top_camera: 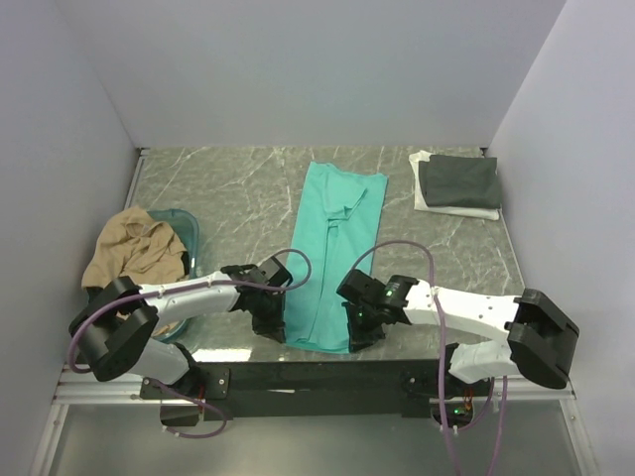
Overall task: Fold and stack the t-shirts
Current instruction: Fold the tshirt
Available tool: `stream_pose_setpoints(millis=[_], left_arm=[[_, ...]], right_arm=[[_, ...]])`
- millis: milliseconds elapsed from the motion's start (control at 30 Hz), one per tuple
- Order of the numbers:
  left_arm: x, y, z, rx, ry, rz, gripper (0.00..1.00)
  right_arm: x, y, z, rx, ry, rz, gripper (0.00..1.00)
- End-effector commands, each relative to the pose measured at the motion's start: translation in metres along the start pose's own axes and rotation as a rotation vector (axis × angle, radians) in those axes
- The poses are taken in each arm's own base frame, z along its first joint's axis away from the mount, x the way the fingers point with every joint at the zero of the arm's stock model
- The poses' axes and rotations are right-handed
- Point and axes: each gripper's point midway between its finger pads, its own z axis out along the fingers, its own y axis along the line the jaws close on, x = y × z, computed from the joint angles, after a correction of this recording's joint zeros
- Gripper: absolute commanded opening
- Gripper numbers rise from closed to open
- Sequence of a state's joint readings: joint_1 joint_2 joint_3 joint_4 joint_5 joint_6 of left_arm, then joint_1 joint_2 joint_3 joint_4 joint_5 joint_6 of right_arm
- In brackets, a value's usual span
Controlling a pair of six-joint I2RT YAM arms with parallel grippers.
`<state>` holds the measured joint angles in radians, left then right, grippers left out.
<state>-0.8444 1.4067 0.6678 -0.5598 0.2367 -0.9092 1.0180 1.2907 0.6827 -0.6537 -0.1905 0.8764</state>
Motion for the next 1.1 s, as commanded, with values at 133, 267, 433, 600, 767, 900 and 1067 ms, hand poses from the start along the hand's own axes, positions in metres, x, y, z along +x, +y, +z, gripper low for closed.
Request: stream_pose_setpoints(millis=[133,267,433,600,767,900,1067], left_arm=[[-0.041,-0.018,-0.023,-0.034,-0.142,0.04,0.01],[-0.066,-0.028,-0.033,-0.022,-0.202,0.018,0.01],[-0.103,-0.041,-0.046,0.033,-0.262,-0.012,0.01],[-0.135,-0.043,-0.046,0.023,-0.282,-0.012,0.01],[-0.166,-0.039,-0.047,0.015,-0.307,-0.022,0.01],[-0.194,-0.046,-0.051,0.036,-0.334,-0.028,0.01],[-0.231,-0.05,-0.045,0.025,-0.332,-0.04,0.01]], right_arm=[[-0.04,-0.014,-0.036,0.106,-0.134,0.016,0.0],[-0.067,-0.022,-0.044,0.107,-0.182,0.052,0.0],[-0.109,-0.027,-0.057,0.101,-0.259,0.105,0.0],[-0.137,-0.038,-0.057,0.141,-0.282,0.114,0.0],[-0.173,-0.047,-0.06,0.151,-0.317,0.137,0.0],[-0.202,-0.054,-0.063,0.187,-0.344,0.138,0.0],[-0.228,-0.063,-0.064,0.199,-0.353,0.138,0.0]])
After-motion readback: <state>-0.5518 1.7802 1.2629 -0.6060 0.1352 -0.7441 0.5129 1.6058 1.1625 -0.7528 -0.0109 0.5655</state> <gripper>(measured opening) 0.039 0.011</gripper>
